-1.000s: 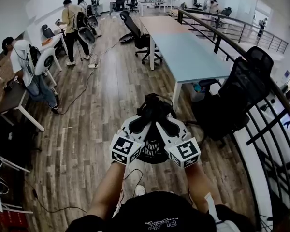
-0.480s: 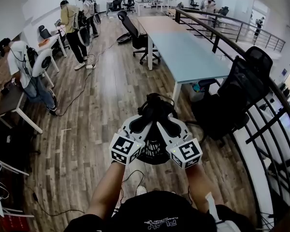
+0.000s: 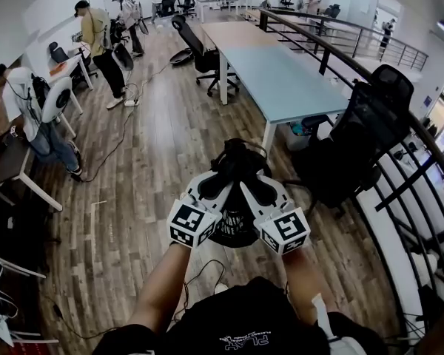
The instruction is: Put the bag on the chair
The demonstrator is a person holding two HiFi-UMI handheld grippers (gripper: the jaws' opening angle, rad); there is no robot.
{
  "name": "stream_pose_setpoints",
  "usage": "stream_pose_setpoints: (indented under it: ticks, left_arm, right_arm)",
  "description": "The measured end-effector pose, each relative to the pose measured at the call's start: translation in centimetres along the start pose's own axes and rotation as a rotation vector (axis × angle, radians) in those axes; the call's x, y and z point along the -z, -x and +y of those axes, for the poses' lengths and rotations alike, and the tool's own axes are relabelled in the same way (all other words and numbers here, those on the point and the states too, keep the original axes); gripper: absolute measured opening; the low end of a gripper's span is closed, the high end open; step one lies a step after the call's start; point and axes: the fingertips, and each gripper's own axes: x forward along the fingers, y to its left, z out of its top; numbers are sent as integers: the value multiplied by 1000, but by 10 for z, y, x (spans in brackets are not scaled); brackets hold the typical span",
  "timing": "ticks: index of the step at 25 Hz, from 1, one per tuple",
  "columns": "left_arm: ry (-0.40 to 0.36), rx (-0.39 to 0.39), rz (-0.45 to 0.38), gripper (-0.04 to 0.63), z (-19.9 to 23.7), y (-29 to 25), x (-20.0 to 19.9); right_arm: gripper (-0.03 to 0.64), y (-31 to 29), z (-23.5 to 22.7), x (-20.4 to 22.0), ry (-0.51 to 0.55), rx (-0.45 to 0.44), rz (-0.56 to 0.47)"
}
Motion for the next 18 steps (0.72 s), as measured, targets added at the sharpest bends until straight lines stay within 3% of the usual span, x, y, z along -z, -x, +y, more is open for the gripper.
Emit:
stream_pose_setpoints:
  ticks: [9,18]
  left_arm:
    - [10,12,15,85,17,-12,12]
    - [31,18,11,84,34,-58,13]
  right_arm:
    - [74,-17,-10,13,-15,6,10]
    - [74,-38,-54,18,-15,-18,6]
